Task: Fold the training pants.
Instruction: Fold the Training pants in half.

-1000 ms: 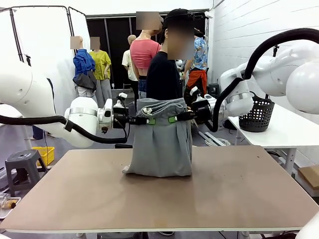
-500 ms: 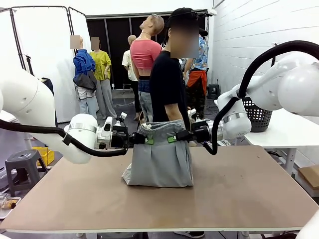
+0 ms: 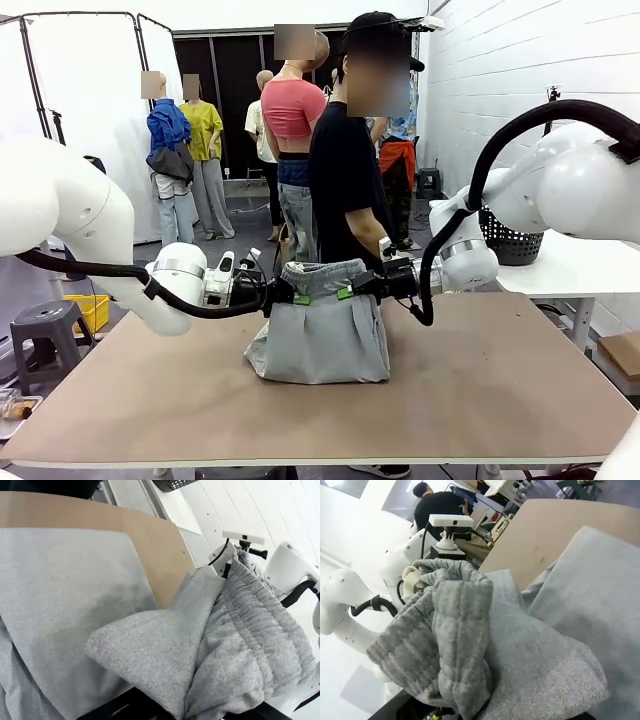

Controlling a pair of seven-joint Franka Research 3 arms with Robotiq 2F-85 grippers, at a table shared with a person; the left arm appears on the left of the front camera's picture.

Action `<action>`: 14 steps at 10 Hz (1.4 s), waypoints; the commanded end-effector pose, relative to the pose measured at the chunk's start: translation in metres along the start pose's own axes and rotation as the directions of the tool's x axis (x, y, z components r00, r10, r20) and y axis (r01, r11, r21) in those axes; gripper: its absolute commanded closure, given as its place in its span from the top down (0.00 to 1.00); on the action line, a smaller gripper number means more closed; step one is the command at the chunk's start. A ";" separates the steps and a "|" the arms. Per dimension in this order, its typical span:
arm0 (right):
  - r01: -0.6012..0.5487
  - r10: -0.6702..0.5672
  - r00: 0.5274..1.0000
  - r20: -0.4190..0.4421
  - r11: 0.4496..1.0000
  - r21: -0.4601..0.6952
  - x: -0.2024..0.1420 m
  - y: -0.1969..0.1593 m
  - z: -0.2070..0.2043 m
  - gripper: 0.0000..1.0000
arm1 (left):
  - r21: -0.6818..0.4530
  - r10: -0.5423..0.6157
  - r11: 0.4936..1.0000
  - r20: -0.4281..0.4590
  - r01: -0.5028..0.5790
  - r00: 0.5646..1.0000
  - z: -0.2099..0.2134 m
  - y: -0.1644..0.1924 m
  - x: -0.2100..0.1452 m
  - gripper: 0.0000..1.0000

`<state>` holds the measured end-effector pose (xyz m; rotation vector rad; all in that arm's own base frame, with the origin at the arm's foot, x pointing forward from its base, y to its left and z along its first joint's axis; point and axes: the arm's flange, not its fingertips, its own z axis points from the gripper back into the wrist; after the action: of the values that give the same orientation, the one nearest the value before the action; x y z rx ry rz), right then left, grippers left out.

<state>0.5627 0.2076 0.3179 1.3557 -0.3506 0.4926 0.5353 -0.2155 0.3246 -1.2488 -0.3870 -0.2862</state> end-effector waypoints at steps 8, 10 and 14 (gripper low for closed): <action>0.182 -0.181 0.983 0.041 0.983 -0.032 0.013 -0.034 0.003 0.00 | 0.078 0.233 0.970 -0.026 -0.230 0.972 -0.009 0.023 0.033 0.00; 0.244 -0.241 0.968 0.073 0.969 -0.034 0.017 -0.053 0.008 0.00 | 0.113 0.259 0.959 0.016 -0.259 0.966 -0.010 0.041 0.045 0.00; 0.333 -0.320 0.939 0.124 0.938 -0.098 0.025 -0.089 0.017 0.00 | 0.172 0.312 0.934 0.035 -0.313 0.949 -0.023 0.073 0.046 0.00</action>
<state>0.6127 0.2009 0.2598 1.3284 -0.2073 0.1887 0.5972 -0.2338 0.2796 -1.1901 -0.2126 -0.0217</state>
